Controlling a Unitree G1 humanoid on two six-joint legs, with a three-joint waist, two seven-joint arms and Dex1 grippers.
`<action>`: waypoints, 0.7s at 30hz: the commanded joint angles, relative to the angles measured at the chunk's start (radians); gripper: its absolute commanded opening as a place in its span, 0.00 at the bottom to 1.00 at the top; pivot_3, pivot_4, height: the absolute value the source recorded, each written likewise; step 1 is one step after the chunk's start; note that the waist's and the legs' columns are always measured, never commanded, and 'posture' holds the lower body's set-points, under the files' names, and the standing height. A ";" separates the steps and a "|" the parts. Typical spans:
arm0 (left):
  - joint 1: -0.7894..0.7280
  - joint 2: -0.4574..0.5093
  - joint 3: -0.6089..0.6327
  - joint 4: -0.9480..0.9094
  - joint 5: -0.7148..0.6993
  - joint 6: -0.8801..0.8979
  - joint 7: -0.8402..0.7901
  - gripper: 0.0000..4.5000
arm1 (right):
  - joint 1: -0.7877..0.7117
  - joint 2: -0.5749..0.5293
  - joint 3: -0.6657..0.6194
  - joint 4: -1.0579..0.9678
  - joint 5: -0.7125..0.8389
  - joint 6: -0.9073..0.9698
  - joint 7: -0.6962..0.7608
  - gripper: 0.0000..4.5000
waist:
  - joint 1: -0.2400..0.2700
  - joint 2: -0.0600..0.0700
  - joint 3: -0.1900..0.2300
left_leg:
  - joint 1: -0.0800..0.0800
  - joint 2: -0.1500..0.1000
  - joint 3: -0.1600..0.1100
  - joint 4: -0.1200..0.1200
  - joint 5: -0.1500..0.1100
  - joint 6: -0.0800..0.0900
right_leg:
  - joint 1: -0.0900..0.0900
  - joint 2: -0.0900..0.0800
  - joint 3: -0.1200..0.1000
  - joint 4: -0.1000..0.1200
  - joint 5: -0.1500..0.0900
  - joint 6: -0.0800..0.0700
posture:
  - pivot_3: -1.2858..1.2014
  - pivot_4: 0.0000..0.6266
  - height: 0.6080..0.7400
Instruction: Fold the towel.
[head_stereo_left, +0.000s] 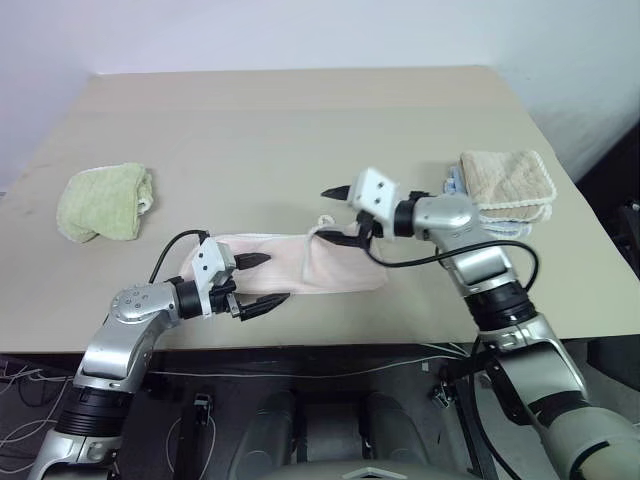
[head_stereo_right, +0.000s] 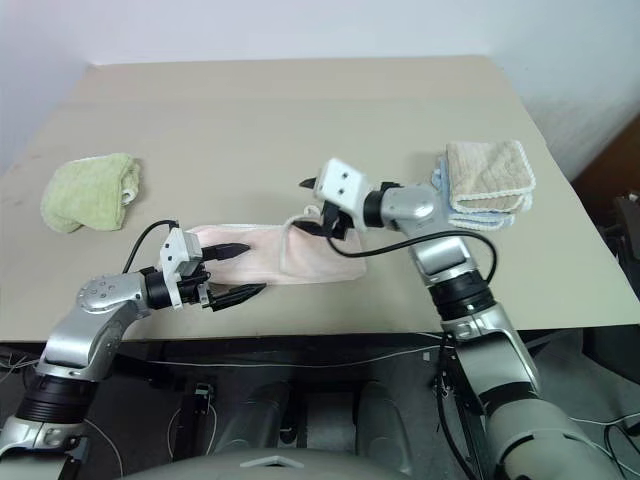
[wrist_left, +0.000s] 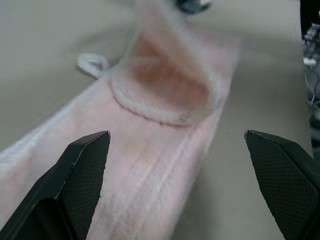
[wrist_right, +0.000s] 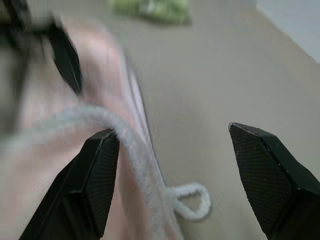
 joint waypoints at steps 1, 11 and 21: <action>-0.055 -0.001 0.095 -0.028 -0.118 0.083 0.025 1.00 | 0.030 -0.040 -0.155 -0.160 0.222 0.315 -0.023 0.82 | 0.000 0.000 0.000 | 0.000 0.000 0.000 0.000 0.000 0.000 | 0.000 0.000 0.000 0.000 0.000 0.000 | 0.52 0.24 1.00; -0.160 0.031 0.040 0.025 -0.080 0.108 -0.027 1.00 | 0.189 -0.129 -0.026 -0.336 0.188 0.294 -0.066 0.82 | -0.008 0.000 0.000 | -0.002 0.000 0.002 0.000 0.000 0.000 | -0.002 0.000 0.000 0.000 0.000 0.000 | 0.52 0.24 1.00; -0.243 0.002 0.007 -0.038 -0.150 0.171 -0.069 0.86 | 0.256 -0.199 -0.045 -0.329 0.205 0.258 -0.058 0.45 | 0.002 -0.001 0.000 | -0.004 0.000 0.000 0.001 0.000 0.000 | -0.001 0.000 -0.002 -0.003 0.000 0.000 | 0.52 0.24 1.00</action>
